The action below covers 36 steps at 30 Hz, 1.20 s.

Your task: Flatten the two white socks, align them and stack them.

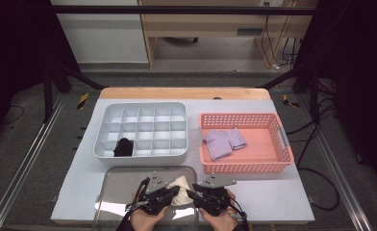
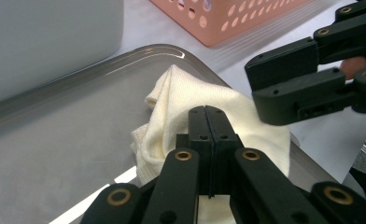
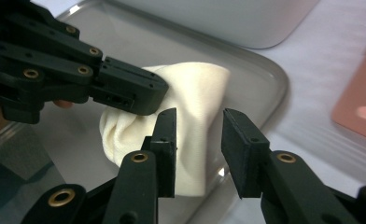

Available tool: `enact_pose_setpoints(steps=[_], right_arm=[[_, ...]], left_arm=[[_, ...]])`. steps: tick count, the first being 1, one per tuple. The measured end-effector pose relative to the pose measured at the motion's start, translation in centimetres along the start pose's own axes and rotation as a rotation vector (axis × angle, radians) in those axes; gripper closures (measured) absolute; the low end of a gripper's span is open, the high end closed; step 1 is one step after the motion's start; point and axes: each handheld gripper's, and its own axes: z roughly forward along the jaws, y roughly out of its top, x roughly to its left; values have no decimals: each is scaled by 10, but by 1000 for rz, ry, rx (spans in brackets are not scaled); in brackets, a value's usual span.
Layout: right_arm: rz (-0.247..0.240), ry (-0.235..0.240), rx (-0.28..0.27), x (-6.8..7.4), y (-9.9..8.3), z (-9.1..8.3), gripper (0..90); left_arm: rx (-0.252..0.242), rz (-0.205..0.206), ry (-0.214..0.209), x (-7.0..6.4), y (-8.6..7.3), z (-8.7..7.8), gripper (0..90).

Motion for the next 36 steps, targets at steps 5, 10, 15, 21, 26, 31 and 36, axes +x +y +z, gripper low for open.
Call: enact_pose_setpoints(steps=[5,10,15,21,26,31,36], right_arm=[[12,11,55,-1,-6,9,774],[25,24,73,0,-4,11,845],[32,51,28,0,2,3,859],[-13,123,-14,10,6,-1,861],[-9,137,-3,9,5,0,860],[-22,125,0,10,4,0,858],[-32,110,2,13,4,-1,855]], left_arm=[[8,6,10,-1,-2,2,893],[13,-4,12,0,-3,3,893],[11,-28,8,-1,-4,3,893],[10,-43,16,-6,-4,4,892],[6,-67,-8,-3,-4,3,893],[-40,-103,-45,6,-1,-13,892],[-62,-143,28,28,-10,-47,884]])
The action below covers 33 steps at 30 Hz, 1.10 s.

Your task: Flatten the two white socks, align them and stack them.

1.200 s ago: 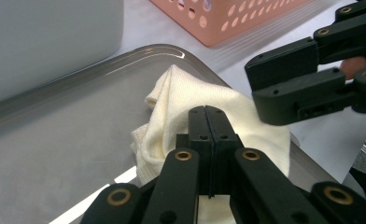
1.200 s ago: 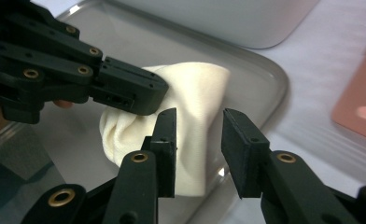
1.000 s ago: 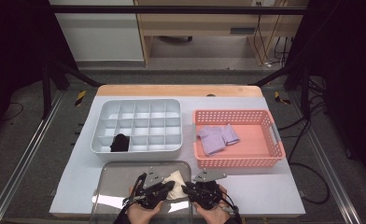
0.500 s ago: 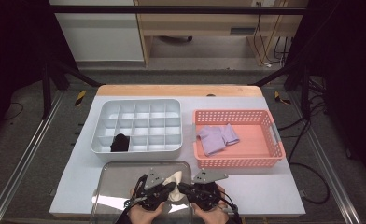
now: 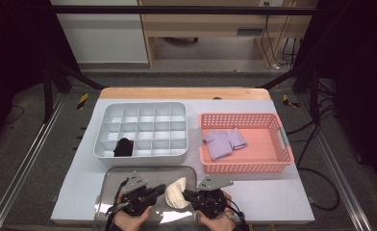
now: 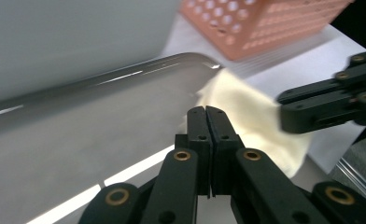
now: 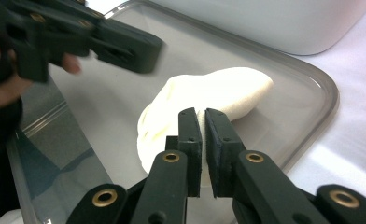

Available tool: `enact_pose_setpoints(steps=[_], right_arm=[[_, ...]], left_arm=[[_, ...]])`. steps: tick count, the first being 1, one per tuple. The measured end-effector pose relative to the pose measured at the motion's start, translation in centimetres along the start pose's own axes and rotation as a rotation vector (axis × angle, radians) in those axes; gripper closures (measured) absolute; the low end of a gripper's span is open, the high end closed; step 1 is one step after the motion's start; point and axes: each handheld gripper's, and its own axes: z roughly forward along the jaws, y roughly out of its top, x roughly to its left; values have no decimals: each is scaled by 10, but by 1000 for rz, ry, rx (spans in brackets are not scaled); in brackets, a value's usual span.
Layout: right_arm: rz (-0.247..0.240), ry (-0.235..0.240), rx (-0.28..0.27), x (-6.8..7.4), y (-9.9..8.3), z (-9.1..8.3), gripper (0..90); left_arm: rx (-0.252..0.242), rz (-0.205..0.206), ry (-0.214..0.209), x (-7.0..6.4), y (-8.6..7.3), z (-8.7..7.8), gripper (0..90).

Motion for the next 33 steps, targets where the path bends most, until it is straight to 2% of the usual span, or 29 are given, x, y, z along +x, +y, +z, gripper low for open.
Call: enact_pose_setpoints(steps=[2,3,6,10,14,19,25,27,30,33], right_arm=[[-1,-1,1,0,0,0,855],[-6,-4,3,2,1,1,853],[-14,-5,9,4,1,2,852],[-33,3,17,8,3,5,849],[-47,7,22,11,6,7,849],[-68,35,23,20,13,13,849],[-86,56,21,27,17,20,850],[-100,69,33,33,18,27,852],[-115,65,42,36,16,32,854],[-103,59,51,34,14,33,855]], left_arm=[[13,-5,16,5,-3,-2,884],[44,-14,9,8,-9,0,884],[87,-10,-10,8,-17,7,888],[92,20,-19,0,-19,12,893],[86,18,-41,-3,-21,12,894],[92,38,-44,-9,-23,14,894],[99,38,-38,-9,-24,16,894],[107,37,-36,-9,-24,17,894],[111,28,-40,-7,-24,17,895],[107,15,-45,-4,-23,17,895]])
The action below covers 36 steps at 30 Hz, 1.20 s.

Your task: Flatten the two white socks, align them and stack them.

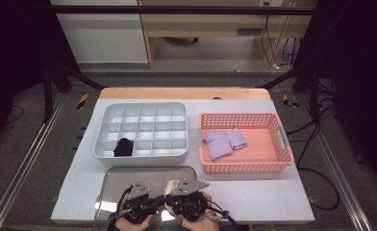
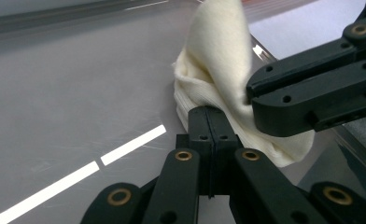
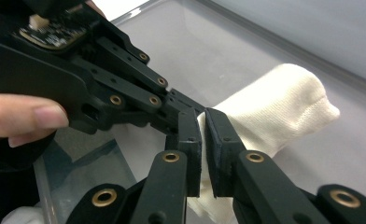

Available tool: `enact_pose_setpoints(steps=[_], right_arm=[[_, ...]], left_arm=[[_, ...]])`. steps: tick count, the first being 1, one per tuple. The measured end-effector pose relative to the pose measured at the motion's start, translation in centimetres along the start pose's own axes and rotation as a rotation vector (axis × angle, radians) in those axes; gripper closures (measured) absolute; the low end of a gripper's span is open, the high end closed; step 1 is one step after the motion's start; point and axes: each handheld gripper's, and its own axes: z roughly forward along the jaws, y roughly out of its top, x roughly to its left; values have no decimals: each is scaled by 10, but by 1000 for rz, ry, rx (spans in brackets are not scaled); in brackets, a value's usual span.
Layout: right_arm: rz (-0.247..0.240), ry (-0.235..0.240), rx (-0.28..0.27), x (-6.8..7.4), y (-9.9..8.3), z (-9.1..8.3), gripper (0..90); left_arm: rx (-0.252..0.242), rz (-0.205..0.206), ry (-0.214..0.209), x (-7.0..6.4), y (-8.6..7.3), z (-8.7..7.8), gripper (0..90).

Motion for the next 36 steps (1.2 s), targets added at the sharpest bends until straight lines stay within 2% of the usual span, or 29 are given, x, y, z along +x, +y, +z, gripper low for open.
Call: enact_pose_setpoints(steps=[3,4,5,7,9,11,12,13,14,18,19,20,22,25,28,29,31,36], right_arm=[[-6,-12,10,-1,-2,2,856],[-7,-11,11,0,-3,3,856],[-7,-11,11,0,-3,3,856],[-12,-12,8,0,-4,4,856],[-11,-10,-4,0,-7,6,857],[-11,-8,-13,0,-8,7,858],[-11,-8,-13,0,-8,7,858],[-11,-7,-14,0,-8,7,858],[-10,-5,-18,0,-8,7,858],[-15,-5,-22,0,-9,7,857],[-15,-5,-22,0,-9,7,857],[-17,-1,-20,0,-9,6,856],[-15,2,-17,0,-8,5,854],[-19,10,-8,-1,-8,3,841],[-22,-4,4,-3,-8,-3,814],[-22,-4,4,-3,-8,-3,814],[-28,-41,8,-6,-9,-7,791],[-20,-57,6,-9,-11,-12,775]], left_arm=[[-11,-11,2,3,2,-3,895],[-41,-18,15,8,7,-9,895],[-41,-18,15,8,7,-9,895],[-77,-13,17,12,13,-15,895],[-127,7,15,14,26,-23,894],[-141,38,1,12,33,-25,880],[-141,38,1,12,33,-25,862],[-143,63,-6,8,38,-24,862],[-141,96,-14,4,43,-21,813],[-131,124,-9,-3,49,-12,654],[-128,132,3,-5,49,-9,654],[-98,159,64,-6,48,-2,601],[-81,156,81,-3,46,1,586],[-62,112,82,5,39,4,580],[-65,75,79,12,29,-2,568],[-65,75,79,12,29,-2,562],[-74,43,69,12,24,-5,552],[-87,27,69,6,16,-7,504]])
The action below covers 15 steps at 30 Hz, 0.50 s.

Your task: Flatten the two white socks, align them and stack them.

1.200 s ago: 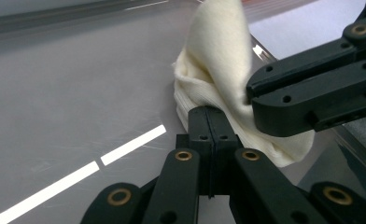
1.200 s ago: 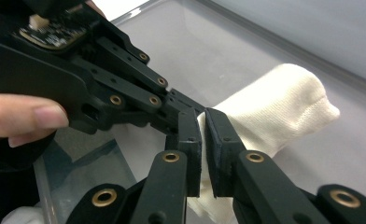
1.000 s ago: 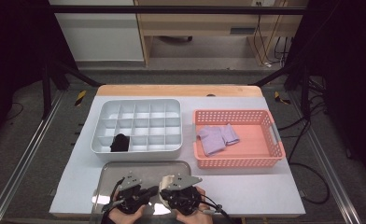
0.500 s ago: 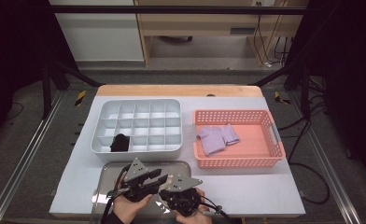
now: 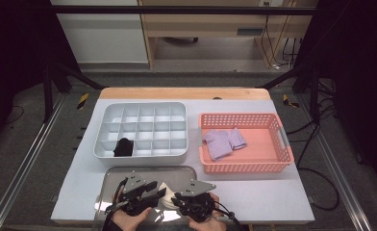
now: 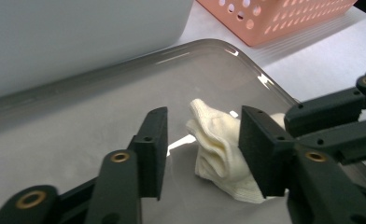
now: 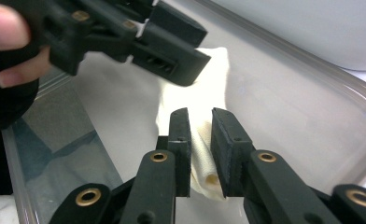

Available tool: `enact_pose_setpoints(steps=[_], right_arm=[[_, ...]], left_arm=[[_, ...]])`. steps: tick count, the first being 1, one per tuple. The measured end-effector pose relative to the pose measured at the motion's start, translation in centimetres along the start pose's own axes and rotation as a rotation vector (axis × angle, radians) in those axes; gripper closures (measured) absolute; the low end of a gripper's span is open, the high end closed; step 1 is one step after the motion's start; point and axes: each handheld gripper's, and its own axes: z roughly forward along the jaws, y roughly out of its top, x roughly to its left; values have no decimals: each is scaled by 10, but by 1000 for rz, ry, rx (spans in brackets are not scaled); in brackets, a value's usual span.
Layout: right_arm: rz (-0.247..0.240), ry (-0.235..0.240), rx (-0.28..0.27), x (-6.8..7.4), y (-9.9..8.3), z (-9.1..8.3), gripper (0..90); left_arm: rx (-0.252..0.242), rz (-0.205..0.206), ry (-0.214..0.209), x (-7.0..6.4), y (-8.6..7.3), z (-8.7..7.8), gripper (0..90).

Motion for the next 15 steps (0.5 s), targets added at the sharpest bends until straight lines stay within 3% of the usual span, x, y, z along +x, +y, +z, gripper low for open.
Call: enact_pose_setpoints(steps=[4,7,8,9,13,14,15], right_arm=[[16,-3,0,-2,0,-3,748],[47,9,-20,-4,2,-8,739],[77,4,-70,-8,5,-16,769],[92,3,-83,-10,6,-19,787],[113,7,-48,-12,4,-18,834],[119,17,1,-11,-1,-12,859],[119,17,1,-11,-1,-12,859]], left_arm=[[-4,-16,-1,-3,-3,-1,474],[-3,-2,8,-7,-5,-2,469],[-7,5,14,-9,-6,-2,469],[-7,5,14,-9,-6,-2,469],[-5,15,19,-11,-7,-2,463],[-4,13,15,-10,-8,-2,458],[-4,13,15,-10,-8,-2,451]])
